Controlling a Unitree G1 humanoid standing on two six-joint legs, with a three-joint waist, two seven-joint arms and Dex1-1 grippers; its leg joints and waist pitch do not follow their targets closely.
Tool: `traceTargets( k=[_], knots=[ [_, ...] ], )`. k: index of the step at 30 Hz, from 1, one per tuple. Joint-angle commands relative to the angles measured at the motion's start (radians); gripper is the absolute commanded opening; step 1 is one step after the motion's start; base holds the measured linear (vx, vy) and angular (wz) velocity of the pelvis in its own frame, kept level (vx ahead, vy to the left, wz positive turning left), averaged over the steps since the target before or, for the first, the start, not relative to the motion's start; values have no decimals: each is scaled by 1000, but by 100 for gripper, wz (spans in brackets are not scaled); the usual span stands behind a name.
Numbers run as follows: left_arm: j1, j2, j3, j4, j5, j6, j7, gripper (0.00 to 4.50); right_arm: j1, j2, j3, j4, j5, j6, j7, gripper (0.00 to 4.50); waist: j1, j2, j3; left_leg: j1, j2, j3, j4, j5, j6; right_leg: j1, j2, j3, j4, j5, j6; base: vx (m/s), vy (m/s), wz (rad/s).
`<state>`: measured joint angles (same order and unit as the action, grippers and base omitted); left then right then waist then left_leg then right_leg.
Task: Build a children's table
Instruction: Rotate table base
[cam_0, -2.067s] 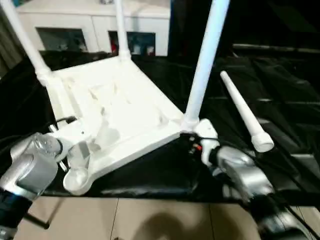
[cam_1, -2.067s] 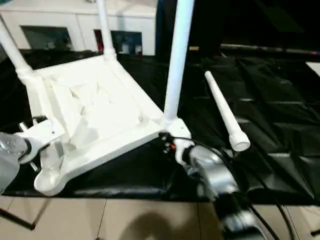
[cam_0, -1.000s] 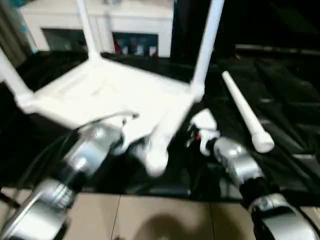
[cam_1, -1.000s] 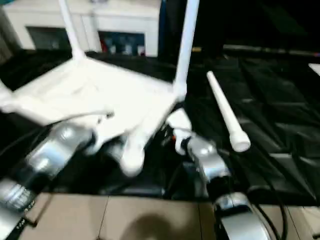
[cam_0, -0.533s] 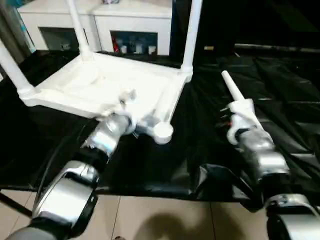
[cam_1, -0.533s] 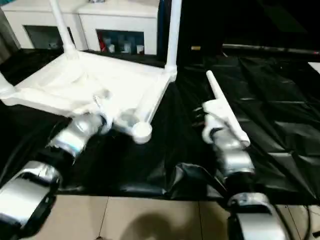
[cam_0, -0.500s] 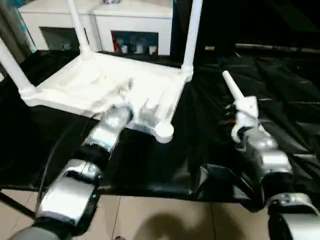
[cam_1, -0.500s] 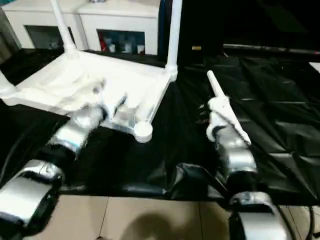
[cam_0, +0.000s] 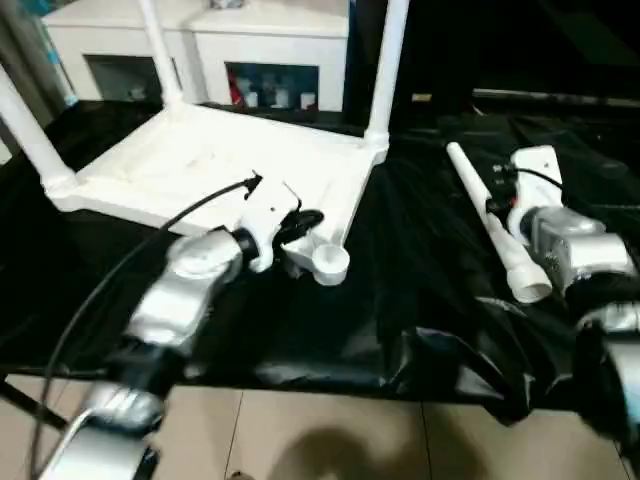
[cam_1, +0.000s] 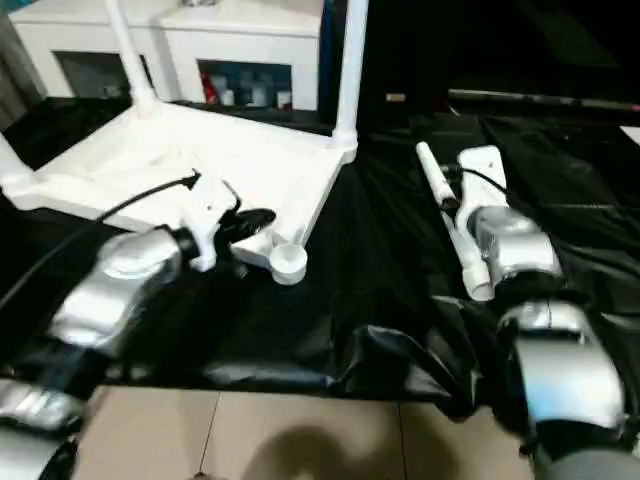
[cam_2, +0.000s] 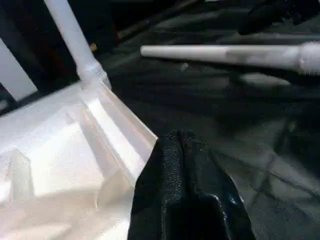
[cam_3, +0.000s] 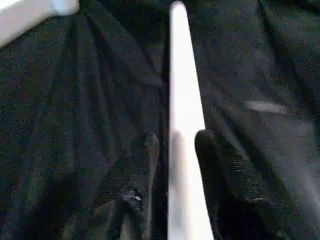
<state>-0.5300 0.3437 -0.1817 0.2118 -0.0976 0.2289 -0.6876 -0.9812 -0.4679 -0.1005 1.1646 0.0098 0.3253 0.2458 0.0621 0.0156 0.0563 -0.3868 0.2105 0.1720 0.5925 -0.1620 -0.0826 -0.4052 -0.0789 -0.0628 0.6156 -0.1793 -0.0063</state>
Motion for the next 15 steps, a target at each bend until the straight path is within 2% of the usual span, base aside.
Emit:
traceTargets(
  k=[1, 3, 4, 6, 7, 9, 13, 14, 15],
  knots=[
    [13, 16, 0, -49, -11, 44, -15, 0, -33, -18, -11, 31, 4, 6, -10, 173, 3, -6, -75, 18, 9, 8, -54, -206, 10, 52, -45, 31, -59, -145, -248, 0, 0, 0],
    [50, 49, -2, -121, -17, 87, -37, 0, -61, -28, -26, 70, 7, 6, -17, 199, 5, -4, -75, 16, 8, 6, -55, -207, 11, 52, -45, 30, -58, -143, -245, 0, 0, 0],
    [50, 49, -2, -121, -17, 87, -37, 21, -61, -28, -26, 70, 7, 6, -17, 207, 4, -5, -75, 16, 8, 7, -55, -206, 12, 51, -44, 30, -57, -137, -246, 0, 0, 0],
    [87, 80, -4, -198, -48, 139, -68, 34, -82, -37, -32, 101, -1, 4, -22, 217, 6, -2, -76, 17, 10, 7, -55, -205, 7, 51, -45, 30, -54, -127, -251, 0, 0, 0],
    [124, 110, -8, -285, -89, 193, -110, 45, -99, -45, -32, 125, -7, 4, -18, 235, 6, -4, -76, 14, 10, 5, -55, -203, 3, 54, -46, 29, -49, -121, -258, 0, 0, 0],
    [148, 131, -12, -339, -110, 216, -139, 61, -108, -49, -29, 139, -12, 6, -11, 246, 7, -3, -72, 15, 8, 9, -54, -219, 7, 48, -40, 29, -54, -134, -256, 0, 0, 0],
    [187, 176, -14, -446, -139, 277, -177, 88, -124, -60, -38, 163, -6, 31, 22, 275, 12, -6, -68, 15, 8, 9, -55, -255, 1, 45, -41, 29, -59, -196, -242, 0, 0, 0],
    [187, 176, -14, -446, -139, 277, -177, 106, -124, -60, -38, 163, -6, 31, 22, 289, 13, -5, -67, 15, 8, 9, -56, -256, -2, 45, -40, 29, -59, -202, -239, 0, 0, 0],
    [193, 184, -13, -463, -144, 288, -182, 106, -126, -63, -36, 165, -9, 32, 27, 289, 15, -4, -66, 15, 8, 9, -56, -258, -3, 44, -40, 29, -60, -208, -235, 0, 0, 0]
  ],
)
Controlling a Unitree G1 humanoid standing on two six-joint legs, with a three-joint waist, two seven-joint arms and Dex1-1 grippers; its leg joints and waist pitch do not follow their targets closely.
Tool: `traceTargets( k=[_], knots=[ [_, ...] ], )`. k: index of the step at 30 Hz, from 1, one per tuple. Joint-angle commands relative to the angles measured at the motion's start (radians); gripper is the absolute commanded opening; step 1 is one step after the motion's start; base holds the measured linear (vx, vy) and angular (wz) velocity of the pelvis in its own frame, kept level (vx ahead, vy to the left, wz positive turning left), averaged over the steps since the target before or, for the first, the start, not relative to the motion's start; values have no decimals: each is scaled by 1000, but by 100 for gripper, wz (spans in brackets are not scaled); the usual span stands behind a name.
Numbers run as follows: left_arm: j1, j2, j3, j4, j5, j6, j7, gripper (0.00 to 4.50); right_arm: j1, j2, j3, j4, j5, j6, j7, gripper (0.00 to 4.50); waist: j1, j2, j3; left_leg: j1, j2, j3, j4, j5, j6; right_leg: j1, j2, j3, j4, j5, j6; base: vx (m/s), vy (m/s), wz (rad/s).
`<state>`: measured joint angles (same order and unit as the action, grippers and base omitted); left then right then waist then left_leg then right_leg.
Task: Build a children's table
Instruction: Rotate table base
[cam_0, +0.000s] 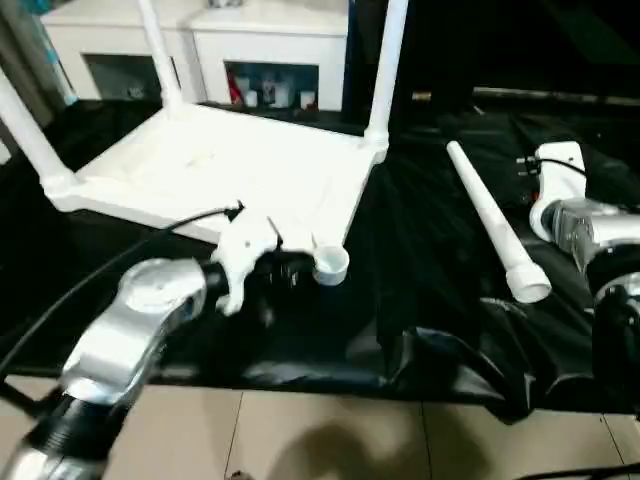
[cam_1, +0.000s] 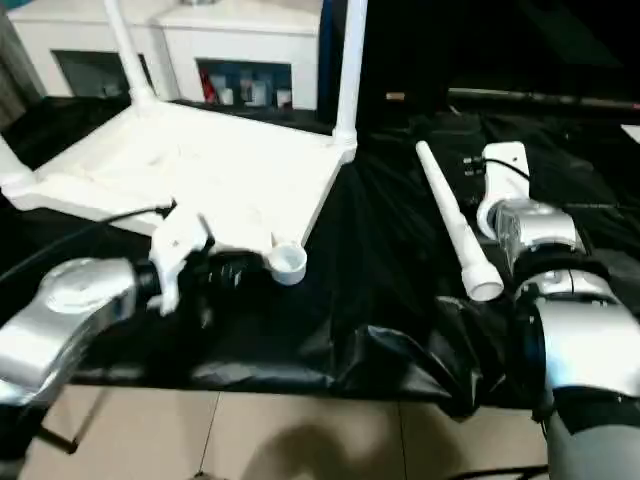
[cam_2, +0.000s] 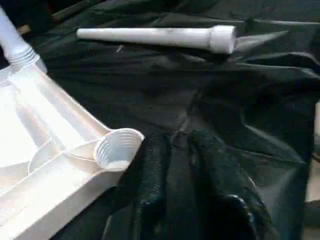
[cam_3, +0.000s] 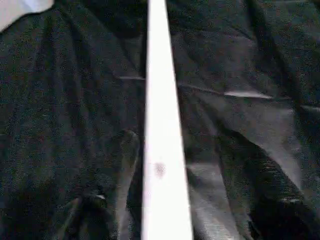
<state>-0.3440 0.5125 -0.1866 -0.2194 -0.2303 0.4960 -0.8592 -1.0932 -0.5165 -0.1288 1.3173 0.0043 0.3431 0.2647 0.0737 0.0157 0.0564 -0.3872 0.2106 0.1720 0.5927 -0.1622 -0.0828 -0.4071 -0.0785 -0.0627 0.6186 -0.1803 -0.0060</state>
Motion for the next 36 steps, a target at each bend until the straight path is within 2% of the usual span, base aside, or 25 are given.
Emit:
traceTargets(
  k=[1, 2, 3, 4, 6, 7, 9, 10, 12, 16, 18, 19, 20, 24, 25, 26, 27, 29, 30, 31, 32, 34, 36],
  knots=[
    [11, 25, -7, -55, -18, 41, -11, 118, -16, -16, -10, 16, -3, 21, 21, 300, 7, -2, -67, 16, 7, 9, -56, -261, -7, 45, -41, 29, -62, -212, -233, 0, 0, 0],
    [19, 39, -4, -88, -29, 71, -10, 131, -18, -18, -3, 22, -10, 28, 37, 316, 10, -3, -69, 17, 9, 8, -55, -262, -11, 46, -41, 30, -60, -208, -232, 0, 0, 0],
    [22, 47, -3, -104, -34, 87, -10, 131, -19, -19, 0, 24, -14, 31, 43, 316, 13, -4, -61, 13, 7, 8, -57, -264, -10, 43, -40, 30, -62, -216, -228, 0, 0, 0],
    [21, 52, -4, -115, -37, 99, -12, 138, -18, -19, 3, 26, -18, 34, 45, 329, 14, -3, -62, 14, 7, 9, -56, -265, -12, 43, -39, 30, -62, -220, -226, 0, 0, 0],
    [23, 64, -2, -142, -43, 124, -14, 163, -15, -18, 17, 31, -32, 36, 33, 351, 17, -1, -57, 14, 5, 8, -58, -275, -16, 39, -39, 30, -64, -236, -223, 0, 0, 0],
    [26, 71, 1, -160, -47, 138, -15, 170, -13, -16, 14, 32, -33, 32, 25, 355, 18, 5, -54, 15, 5, 6, -59, -286, -21, 37, -39, 31, -64, -244, -220, 0, 0, 0],
    [32, 83, 7, -185, -50, 159, -14, 175, -9, -10, 11, 33, -33, 24, 20, 361, 17, 1, -49, 14, 3, 6, -61, -305, -22, 36, -39, 31, -67, -266, -212, 0, 0, 0],
    [39, 91, 10, -200, -48, 160, -14, 179, -6, -8, 17, 33, -41, 21, 18, 370, 17, 3, -43, 13, 3, 5, -62, -314, -22, 35, -39, 30, -69, -285, -207, 0, 0, 0],
    [39, 90, 15, -207, -46, 170, 3, 201, -2, -2, 6, 32, -33, 13, 10, 377, 17, 1, -43, 10, 1, 4, -61, -304, -19, 37, -40, 31, -69, -294, -201, 0, 0, 0],
    [43, 93, 12, -224, -40, 194, 25, 222, 18, 6, 20, 35, -47, 27, 30, 377, 16, -1, -38, 3, 0, 5, -59, -249, -6, 33, -36, 32, -64, -238, -208, 0, 0, 0],
    [48, 95, 11, -236, -42, 210, 35, 254, 31, 6, 26, 38, -53, 51, 29, 377, 16, 2, -34, 3, 1, 5, -60, -247, -3, 34, -36, 31, -64, -232, -213, 0, 0, 0],
    [51, 99, 12, -245, -45, 218, 36, 254, 34, 7, 23, 39, -51, 62, 33, 377, 16, 4, -30, 3, 1, 4, -61, -254, -4, 31, -36, 31, -65, -235, -214, 0, 0, 0],
    [53, 104, 15, -254, -50, 226, 36, 258, 37, 6, 20, 40, -48, 73, 36, 377, 15, 4, -30, 5, 1, 4, -61, -255, -4, 33, -36, 31, -64, -226, -218, 0, 0, 0],
    [62, 129, 29, -286, -69, 252, 29, 297, 37, -2, 4, 43, -40, 98, 38, 377, 15, 6, -24, 0, 1, 5, -61, -233, 5, 33, -36, 32, -61, -190, -235, 0, 0, 0],
    [63, 131, 30, -289, -71, 254, 29, 299, 37, -3, 3, 43, -39, 99, 38, 377, 16, 11, -19, 0, 1, 4, -61, -230, 6, 31, -36, 32, -61, -184, -240, 0, 0, 0],
    [64, 137, 34, -301, -79, 264, 26, 302, 35, -8, -3, 43, -36, 105, 38, 377, 16, 11, -17, -1, 1, 5, -59, -214, 9, 32, -35, 33, -58, -160, -248, 0, 0, 0],
    [63, 138, 34, -305, -83, 271, 26, 302, 34, -11, -3, 43, -37, 108, 40, 377, 16, 12, -10, -4, 0, 6, -60, -208, 13, 30, -35, 33, -58, -151, -253, 0, 0, 0],
    [62, 139, 37, -321, -94, 287, 26, 337, 30, -20, -1, 42, -39, 120, 53, 377, 14, 12, -3, -2, 1, 6, -61, -220, 13, 28, -35, 34, -61, -167, -256, 0, 0, 0],
    [62, 140, 37, -325, -100, 292, 26, 337, 27, -24, 3, 42, -43, 131, 64, 377, 14, 12, -3, -1, 1, 6, -61, -225, 13, 29, -35, 34, -61, -173, -256, 0, 0, 0],
    [62, 141, 36, -329, -103, 296, 26, 341, 27, -29, 10, 42, -48, 140, 79, 377, 12, 8, 2, -1, 1, 7, -63, -233, 13, 27, -34, 35, -63, -187, -253, 0, 0, 0],
    [61, 143, 34, -331, -104, 299, 25, 345, 25, -33, 17, 43, -55, 150, 92, 377, 12, 10, 4, 0, 3, 6, -65, -247, 11, 27, -35, 35, -64, -206, -250, 0, 0, 0],
    [52, 146, 36, -331, -109, 307, 26, 368, 21, -45, 35, 45, -72, 176, 123, 377, 10, 4, 8, 1, 3, 6, -66, -256, 7, 26, -34, 35, -66, -223, -247, 0, 0, 0],
    [48, 150, 37, -333, -114, 312, 27, 383, 17, -52, 40, 45, -79, 187, 140, 349, 12, 5, 11, 2, 4, 6, -67, -255, 3, 25, -37, 37, -67, -235, -244, 0, 0, 0]
  ],
)
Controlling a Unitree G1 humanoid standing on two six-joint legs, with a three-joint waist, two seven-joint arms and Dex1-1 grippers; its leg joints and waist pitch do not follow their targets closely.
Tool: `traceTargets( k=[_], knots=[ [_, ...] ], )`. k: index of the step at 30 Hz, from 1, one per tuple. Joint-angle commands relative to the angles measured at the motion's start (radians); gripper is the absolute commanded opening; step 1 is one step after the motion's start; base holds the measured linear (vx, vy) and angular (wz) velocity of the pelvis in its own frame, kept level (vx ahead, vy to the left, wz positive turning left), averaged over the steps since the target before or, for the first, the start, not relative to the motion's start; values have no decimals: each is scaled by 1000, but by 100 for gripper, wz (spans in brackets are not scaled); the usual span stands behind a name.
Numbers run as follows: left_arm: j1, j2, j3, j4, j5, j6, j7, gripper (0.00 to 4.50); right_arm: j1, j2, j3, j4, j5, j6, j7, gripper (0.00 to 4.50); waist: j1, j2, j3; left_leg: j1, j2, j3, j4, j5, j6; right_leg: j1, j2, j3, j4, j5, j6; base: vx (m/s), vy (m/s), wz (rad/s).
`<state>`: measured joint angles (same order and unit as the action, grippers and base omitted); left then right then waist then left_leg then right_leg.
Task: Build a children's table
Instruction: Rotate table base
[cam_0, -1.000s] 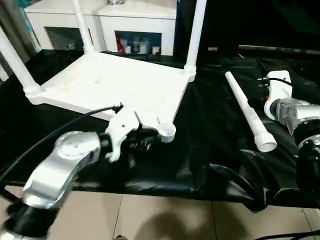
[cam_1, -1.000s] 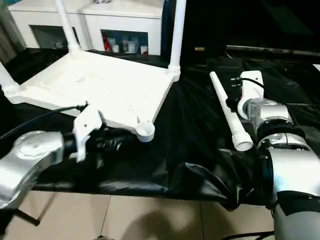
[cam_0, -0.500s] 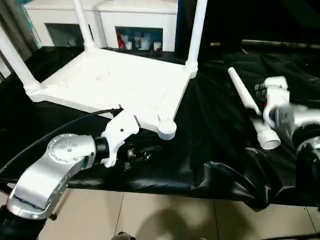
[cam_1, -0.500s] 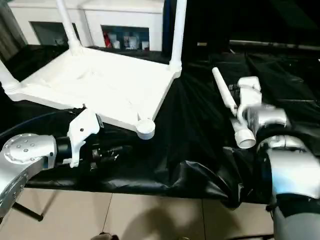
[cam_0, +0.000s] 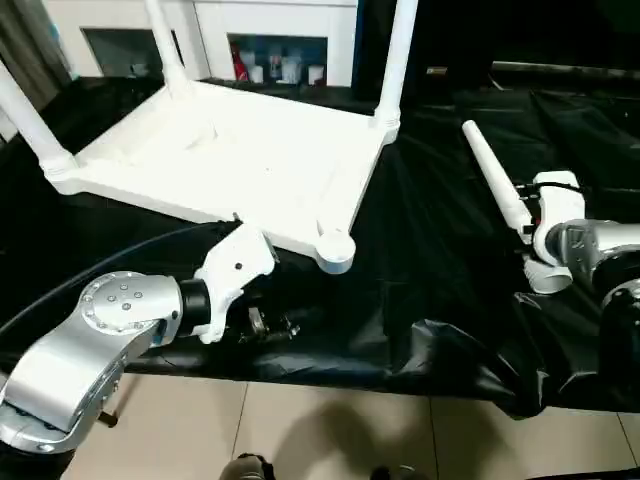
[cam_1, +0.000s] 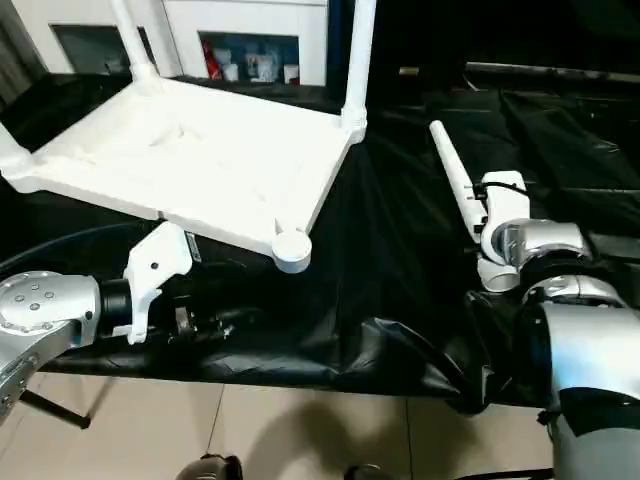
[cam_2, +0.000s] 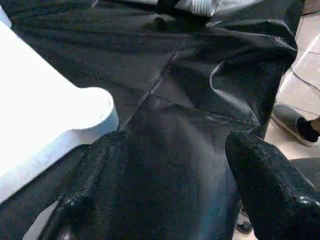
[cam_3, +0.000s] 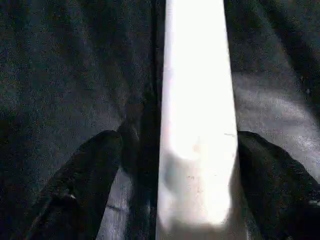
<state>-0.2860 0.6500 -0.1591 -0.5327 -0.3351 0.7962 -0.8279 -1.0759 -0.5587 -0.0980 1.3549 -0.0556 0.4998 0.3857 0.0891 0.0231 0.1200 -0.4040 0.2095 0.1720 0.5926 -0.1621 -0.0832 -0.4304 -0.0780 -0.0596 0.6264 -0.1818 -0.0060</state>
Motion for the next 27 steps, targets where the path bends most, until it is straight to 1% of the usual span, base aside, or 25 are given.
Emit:
traceTargets(
  k=[1, 2, 3, 4, 5, 7, 9, 10, 11, 13, 14, 15, 16, 17, 19, 20, 22, 23, 25, 26, 27],
  knots=[
    [-11, 13, 10, -20, -11, 13, -4, 386, -2, -11, 10, 8, -21, 32, 22, 342, -3, -3, -53, 19, 5, 6, -67, -256, 3, 48, -37, 34, -75, -233, -245, 0, 0, 0],
    [-14, 17, 11, -20, -14, 16, -4, 391, -6, -15, 13, 8, -25, 37, 31, 342, -4, -5, -51, 17, 5, 6, -67, -247, 1, 50, -38, 34, -74, -227, -247, 0, 0, 0],
    [-14, 19, 12, -21, -14, 16, -6, 415, -8, -17, 16, 8, -27, 40, 39, 323, -4, -8, -50, 15, 5, 6, -66, -236, 3, 51, -38, 35, -74, -221, -248, 0, 0, 0],
    [-14, 21, 12, -21, -15, 17, -6, 415, -10, -19, 18, 9, -29, 43, 44, 323, -5, -8, -50, 15, 5, 6, -66, -230, 6, 51, -39, 35, -73, -215, -249, 0, 0, 0],
    [-15, 23, 13, -22, -17, 19, -6, 426, -12, -20, 22, 8, -32, 46, 54, 307, -6, -10, -51, 13, 5, 7, -65, -213, 10, 52, -39, 36, -71, -199, -252, 0, 0, 0],
    [-17, 27, 11, -22, -17, 20, -6, 444, -15, -23, 28, 8, -37, 49, 71, 289, -6, -10, -51, 14, 5, 8, -64, -203, 14, 51, -37, 36, -70, -188, -258, 0, 0, 0],
    [-19, 29, 11, -21, -18, 22, -6, 444, -16, -25, 34, 8, -42, 51, 82, 289, -6, -9, -51, 12, 6, 9, -63, -187, 21, 52, -38, 37, -68, -164, -268, 0, 0, 0],
    [-22, 30, 11, -20, -19, 23, -5, 448, -17, -25, 37, 7, -45, 53, 88, 274, -6, -12, -50, 12, 5, 10, -63, -184, 22, 53, -37, 37, -68, -162, -269, 0, 0, 0],
    [-25, 33, 11, -17, -20, 23, -5, 450, -19, -26, 41, 7, -49, 56, 95, 261, -5, -12, -51, 14, 6, 10, -63, -183, 24, 52, -38, 38, -68, -165, -271, 0, 0, 0],
    [-29, 36, 13, -14, -21, 23, -5, 450, -21, -27, 40, 6, -51, 58, 95, 250, -6, -14, -53, 15, 6, 11, -62, -179, 24, 53, -38, 38, -68, -163, -273, 0, 0, 0],
    [-31, 36, 12, -13, -21, 23, -5, 450, -21, -27, 39, 6, -53, 58, 96, 240, -5, -14, -51, 14, 6, 11, -62, -180, 23, 52, -39, 38, -68, -168, -272, 0, 0, 0],
    [-32, 35, 14, -11, -21, 22, -3, 450, -22, -28, 37, 6, -53, 58, 95, 229, -6, -15, -54, 14, 6, 11, -62, -178, 22, 54, -39, 39, -67, -171, -270, 0, 0, 0],
    [-34, 34, 15, -7, -19, 20, 1, 450, -24, -30, 33, 5, -52, 57, 90, 219, -6, -14, -54, 15, 7, 11, -62, -176, 22, 54, -39, 39, -68, -170, -269, 0, 0, 0],
    [-36, 35, 13, -6, -19, 19, 2, 450, -26, -31, 32, 5, -51, 57, 87, 219, -6, -17, -57, 16, 7, 12, -60, -168, 24, 54, -39, 39, -66, -159, -271, 0, 0, 0],
    [-37, 35, 12, -4, -19, 17, 3, 450, -26, -31, 29, 5, -48, 55, 81, 198, -5, -17, -58, 15, 6, 13, -60, -160, 26, 55, -38, 39, -65, -152, -274, 0, 0, 0],
    [-40, 33, 9, 3, -16, 11, 7, 450, -26, -32, 23, 4, -47, 48, 72, 195, -5, -19, -62, 15, 6, 14, -58, -158, 26, 57, -39, 39, -65, -154, -273, 0, 0, 0],
    [-42, 31, 8, 6, -15, 8, 8, 450, -26, -33, 18, 3, -44, 42, 65, 192, -4, -18, -63, 15, 6, 14, -57, -145, 29, 56, -38, 39, -63, -142, -275, 0, 0, 0],
    [-47, 26, 7, 16, -12, 1, 12, 450, -27, -32, 14, 3, -40, 39, 60, 190, -4, -21, -69, 15, 6, 15, -55, -132, 31, 59, -38, 39, -60, -129, -278, 0, 0, 0],
    [-53, 21, 5, 28, -7, -8, 20, 450, -26, -31, 5, 2, -32, 35, 52, 188, -2, -21, -73, 13, 5, 15, -52, -119, 36, 60, -38, 39, -58, -113, -281, 0, 0, 0],
    [-55, 15, 5, 33, -3, -15, 27, 450, -24, -31, -2, 1, -27, 33, 47, 188, -1, -24, -81, 14, 5, 16, -49, -106, 38, 64, -38, 38, -54, -96, -284, 0, 0, 0],
    [-55, 15, 5, 33, -3, -15, 27, 450, -24, -31, -2, 1, -27, 33, 47, 188, -1, -24, -80, 13, 5, 16, -49, -100, 40, 63, -38, 39, -53, -89, -285, 0, 0, 0]
  ],
)
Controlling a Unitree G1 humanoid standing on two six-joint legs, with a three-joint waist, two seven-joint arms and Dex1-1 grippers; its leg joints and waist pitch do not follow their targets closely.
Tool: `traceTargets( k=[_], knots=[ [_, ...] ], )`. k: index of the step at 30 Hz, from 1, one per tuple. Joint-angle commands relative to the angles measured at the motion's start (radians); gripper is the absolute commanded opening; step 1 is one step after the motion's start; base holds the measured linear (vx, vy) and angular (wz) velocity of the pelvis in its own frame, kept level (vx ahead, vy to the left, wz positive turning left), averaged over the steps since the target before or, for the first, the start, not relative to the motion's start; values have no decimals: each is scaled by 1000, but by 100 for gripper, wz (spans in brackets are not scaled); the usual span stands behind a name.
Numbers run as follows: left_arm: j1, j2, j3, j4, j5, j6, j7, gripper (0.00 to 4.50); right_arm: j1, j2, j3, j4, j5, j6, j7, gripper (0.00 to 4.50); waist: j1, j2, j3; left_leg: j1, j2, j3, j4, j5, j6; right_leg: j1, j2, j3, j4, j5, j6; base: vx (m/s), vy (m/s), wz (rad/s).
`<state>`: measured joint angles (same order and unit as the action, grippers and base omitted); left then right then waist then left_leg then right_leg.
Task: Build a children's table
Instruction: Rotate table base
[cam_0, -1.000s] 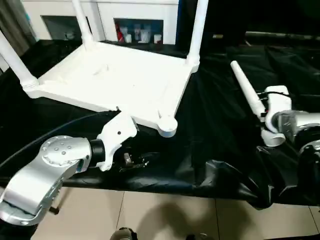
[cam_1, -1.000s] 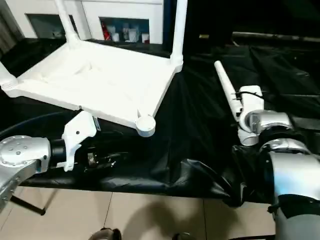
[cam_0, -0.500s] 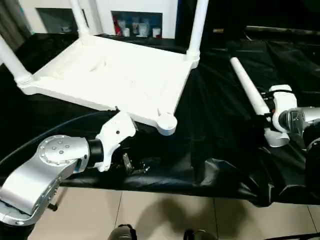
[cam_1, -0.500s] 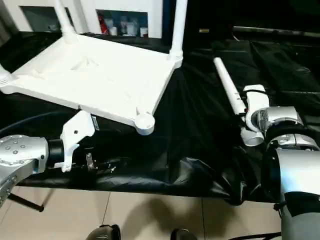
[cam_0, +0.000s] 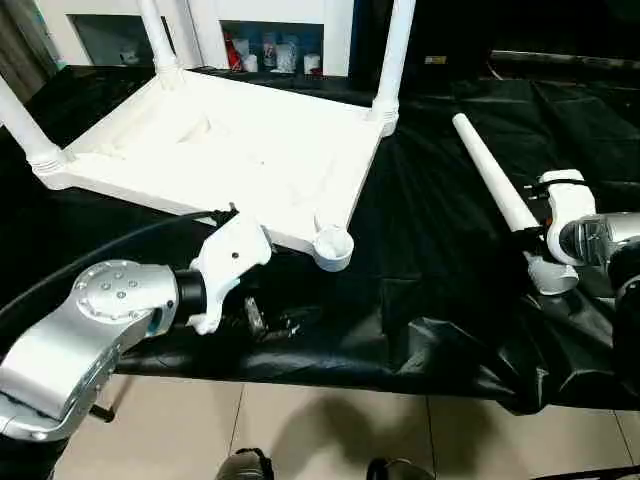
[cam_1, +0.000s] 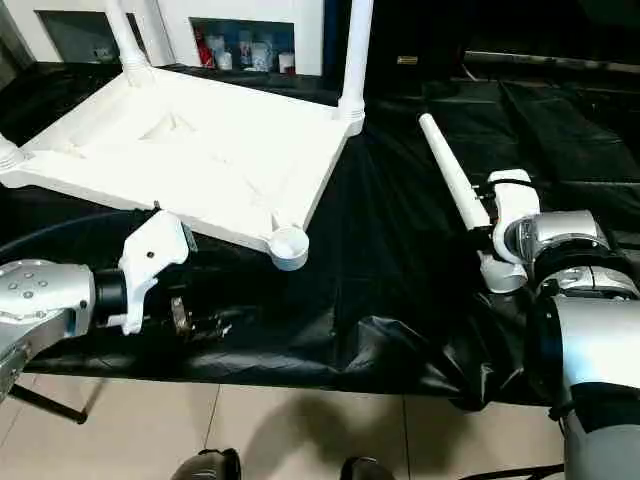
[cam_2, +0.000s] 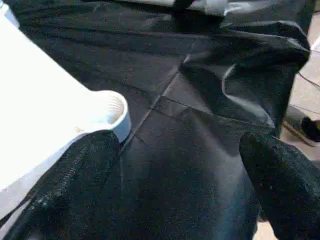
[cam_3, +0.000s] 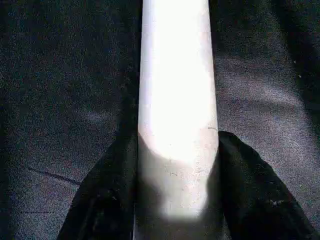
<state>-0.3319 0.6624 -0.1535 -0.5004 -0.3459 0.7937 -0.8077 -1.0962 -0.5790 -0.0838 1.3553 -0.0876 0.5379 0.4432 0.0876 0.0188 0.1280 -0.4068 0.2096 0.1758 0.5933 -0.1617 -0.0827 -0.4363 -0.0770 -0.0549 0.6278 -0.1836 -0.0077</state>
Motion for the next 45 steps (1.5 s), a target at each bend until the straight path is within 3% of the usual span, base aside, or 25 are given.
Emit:
traceTargets(
  k=[1, 2, 3, 4, 6, 7, 8, 13, 14, 16, 17, 19, 20, 21, 22, 24, 25, 26, 29, 30, 34, 36, 37, 39, 45],
  knots=[
    [-11, -7, 2, 8, 11, -19, 18, 450, -1, -10, -28, 0, 15, -9, -23, 188, 2, -21, -95, 15, 4, 13, -46, -82, 43, 72, -40, 34, -50, -63, -287, 0, 0, 0],
    [-14, -17, 5, 19, 17, -27, 30, 450, 0, -10, -40, -2, 25, -15, -35, 188, 3, -20, -95, 13, 4, 13, -44, -76, 48, 72, -39, 33, -49, -53, -290, 0, 0, 0],
    [-21, -38, 10, 41, 26, -38, 55, 450, 1, -10, -65, -4, 46, -25, -59, 188, 4, -24, -107, 15, 3, 14, -40, -67, 49, 77, -39, 34, -46, -39, -291, 0, 0, 0],
    [-24, -53, 15, 56, 32, -46, 72, 450, 2, -10, -82, -7, 61, -37, -76, 188, 5, -24, -106, 14, 3, 14, -40, -68, 49, 75, -39, 33, -45, -39, -291, 0, 0, 0],
    [-33, -99, 27, 96, 39, -74, 112, 450, 7, -9, -126, -15, 100, -78, -110, 188, 8, -27, -120, 14, 3, 14, -34, -61, 47, 79, -42, 33, -39, -19, -290, 0, 0, 0],
    [-34, -122, 34, 112, 35, -87, 125, 450, 10, -7, -148, -20, 119, -101, -122, 188, 8, -27, -119, 13, 2, 14, -33, -63, 47, 78, -41, 33, -40, -21, -288, 0, 0, 0],
    [-38, -149, 40, 135, 32, -104, 140, 450, 14, -5, -175, -26, 144, -130, -134, 188, 8, -34, -123, 12, 2, 16, -31, -64, 50, 79, -42, 35, -39, -18, -283, 0, 0, 0],
    [-53, -215, 50, 226, 51, -162, 199, 450, 39, 7, -270, -64, 237, -235, -101, 188, 10, -29, -122, 12, 1, 14, -27, -124, 43, 73, -41, 35, -44, -95, -252, 0, 0, 0],
    [-80, -266, 70, 273, 45, -176, 241, 450, 62, 27, -327, -119, 305, -331, 26, 188, 9, -33, -121, 14, 1, 17, -27, -154, 43, 72, -40, 37, -51, -118, -240, 0, 0, 0],
    [-99, -293, 79, 297, 40, -180, 259, 450, 77, 40, -351, -153, 341, -371, 99, 188, 9, -33, -127, 13, 3, 12, -27, -154, 50, 75, -42, 34, -47, -129, -238, 0, 0, 0],
    [-122, -327, 91, 316, 21, -180, 271, 450, 99, 58, -382, -203, 389, -376, 162, 188, 10, -31, -125, 13, 4, 11, -27, -158, 53, 74, -43, 33, -49, -142, -238, 0, 0, 0],
    [-128, -339, 96, 322, 14, -181, 273, 450, 106, 64, -392, -219, 407, -371, 180, 188, 10, -35, -126, 13, 4, 9, -27, -151, 58, 75, -43, 32, -50, -151, -245, 0, 0, 0],
    [-153, -383, 117, 341, -18, -171, 283, 450, 147, 94, -424, -312, 479, -328, 249, 188, 12, -25, -125, 16, 3, 10, -26, -155, 61, 70, -41, 33, -53, -156, -247, 0, 0, 0],
    [-173, -409, 127, 360, -44, -170, 284, 450, 187, 119, -443, -397, 541, -278, 304, 187, 13, -28, -123, 18, 0, 13, -26, -158, 67, 70, -38, 35, -58, -150, -242, 0, 0, 0],
    [-185, -424, 133, 373, -59, -170, 284, 450, 213, 134, -452, -451, 580, -244, 336, 187, 15, -22, -128, 18, 2, 11, -26, -153, 75, 74, -38, 35, -56, -125, -244, 0, 0, 0],
    [-230, -468, 159, 413, -103, -154, 293, 450, 293, 172, -463, -597, 669, -172, 393, 187, 21, -22, -136, 21, 5, 6, -27, -135, 86, 74, -37, 32, -49, -90, -255, 0, 0, 0],
    [-238, -477, 165, 419, -111, -150, 294, 450, 308, 179, -464, -624, 686, -158, 402, 187, 22, -24, -133, 20, 2, 8, -28, -137, 88, 75, -34, 32, -55, -91, -253, 0, 0, 0],
    [-277, -506, 185, 449, -143, -130, 297, 450, 369, 205, -461, -732, 746, -110, 434, 187, 28, -20, -136, 22, 4, 7, -27, -143, 85, 73, -37, 32, -55, -103, -258, 0, 0, 0],
    [-335, -544, 209, 491, -188, -107, 290, 450, 434, 229, -436, -860, 808, -44, 473, 187, 32, -26, -135, 20, 1, 6, -30, -150, 72, 74, -39, 30, -62, -156, -241, 0, 0, 0],
    [-341, -549, 211, 496, -191, -109, 290, 450, 441, 232, -433, -879, 817, -31, 476, 187, 37, -25, -135, 24, 2, 7, -29, -159, 68, 71, -40, 32, -65, -174, -236, 0, 0, 0],
    [-383, -570, 209, 538, -202, -118, 284, 450, 505, 247, -369, -1030, 868, 78, 508, 187, 32, -28, -131, 19, -1, 3, -34, -168, 50, 74, -41, 32, -73, -259, -182, 0, 0, 0],
    [-396, -579, 196, 560, -201, -119, 270, 450, 542, 248, -291, -1110, 868, 131, 534, 187, 31, -27, -132, 19, 0, 2, -35, -169, 45, 72, -42, 31, -79, -286, -162, 0, 0, 0],
    [-398, -580, 195, 563, -201, -119, 270, 450, 545, 248, -285, -1116, 868, 135, 536, 186, 30, -29, -131, 16, -1, 2, -36, -170, 40, 73, -43, 31, -81, -302, -151, 0, 0, 0],
    [-415, -605, 196, 594, -207, -123, 269, 450, 574, 258, -199, -1175, 850, 173, 552, 186, 29, -32, -133, 19, 0, 2, -35, -170, 34, 68, -43, 32, -83, -304, -151, 0, 0, 0],
    [-429, -640, 226, 603, -242, -126, 289, 450, 586, 272, -140, -1184, 796, 156, 525, 186, 31, -30, -132, 18, 1, 0, -37, -181, 17, 66, -46, 32, -85, -338, -142, 0, 0, 0]
  ],
)
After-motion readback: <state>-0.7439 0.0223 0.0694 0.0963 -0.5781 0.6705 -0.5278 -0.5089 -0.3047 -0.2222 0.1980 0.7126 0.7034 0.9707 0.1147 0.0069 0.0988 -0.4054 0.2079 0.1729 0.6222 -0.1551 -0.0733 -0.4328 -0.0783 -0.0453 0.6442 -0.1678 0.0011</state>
